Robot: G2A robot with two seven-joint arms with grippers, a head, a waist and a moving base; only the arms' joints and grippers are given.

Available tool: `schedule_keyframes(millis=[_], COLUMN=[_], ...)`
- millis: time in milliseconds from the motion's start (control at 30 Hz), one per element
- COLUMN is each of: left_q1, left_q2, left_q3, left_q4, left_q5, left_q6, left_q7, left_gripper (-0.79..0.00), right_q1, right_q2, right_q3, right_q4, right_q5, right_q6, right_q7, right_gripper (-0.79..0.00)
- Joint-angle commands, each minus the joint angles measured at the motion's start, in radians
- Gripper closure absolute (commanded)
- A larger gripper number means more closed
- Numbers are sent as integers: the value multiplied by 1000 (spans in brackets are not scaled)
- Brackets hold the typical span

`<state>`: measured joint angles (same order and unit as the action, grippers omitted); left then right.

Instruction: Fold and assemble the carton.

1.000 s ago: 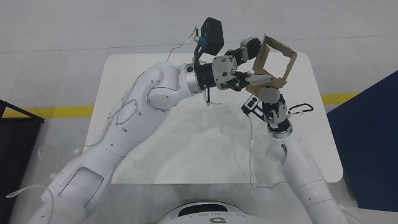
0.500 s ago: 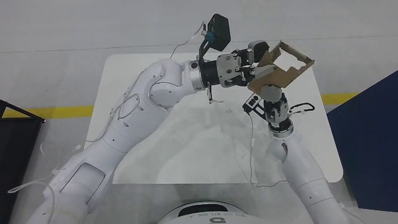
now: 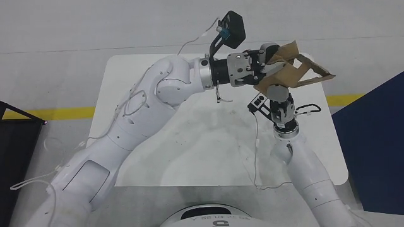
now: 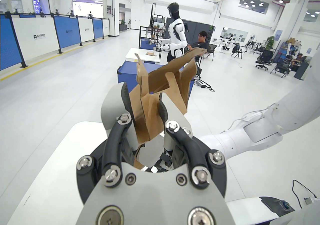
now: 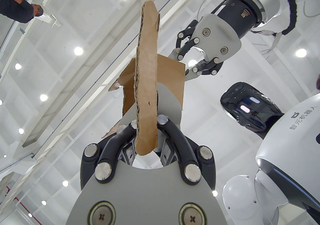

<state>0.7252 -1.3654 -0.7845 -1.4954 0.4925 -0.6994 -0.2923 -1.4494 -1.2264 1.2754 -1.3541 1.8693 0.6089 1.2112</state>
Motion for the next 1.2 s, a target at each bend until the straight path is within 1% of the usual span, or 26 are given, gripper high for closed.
schedule_keyframes(millis=[0,100,167,333,500,567,633,733,767,967,1167], left_q1=[-2,-5,-3,3,0,-1,-1,9,16,76,158], left_q2=[-1,-2,-2,-4,-7,-8,-8,-3,0,23,49], left_q3=[-4,-11,-14,-21,-25,-27,-34,-61,-75,-182,-293], left_q4=[1,0,-4,-8,-11,-15,-19,-24,-27,-47,-84], left_q5=[14,51,69,89,79,76,73,74,72,46,65], left_q6=[5,20,29,45,60,62,62,56,53,4,-2], left_q7=[-1,-9,-12,-13,-28,-37,-43,-37,-33,-5,15], left_gripper=[-394,-443,-456,-416,-416,-468,-554,-748,-785,-785,-785], right_q1=[1,4,7,5,0,-1,1,4,5,7,7], right_q2=[1,2,3,5,9,9,10,10,10,11,11], right_q3=[-1,-2,-5,-13,-17,-19,-20,-21,-21,-20,-20], right_q4=[1,1,-1,-19,-30,-28,-23,-18,-17,-13,-13], right_q5=[2,3,2,-26,-65,-71,-68,-63,-63,-74,-74], right_q6=[0,-1,-1,-14,-40,-45,-47,-48,-48,-43,-43], right_q7=[0,1,1,14,40,45,46,48,48,43,43], right_gripper=[0,0,0,0,0,0,0,0,0,0,0])
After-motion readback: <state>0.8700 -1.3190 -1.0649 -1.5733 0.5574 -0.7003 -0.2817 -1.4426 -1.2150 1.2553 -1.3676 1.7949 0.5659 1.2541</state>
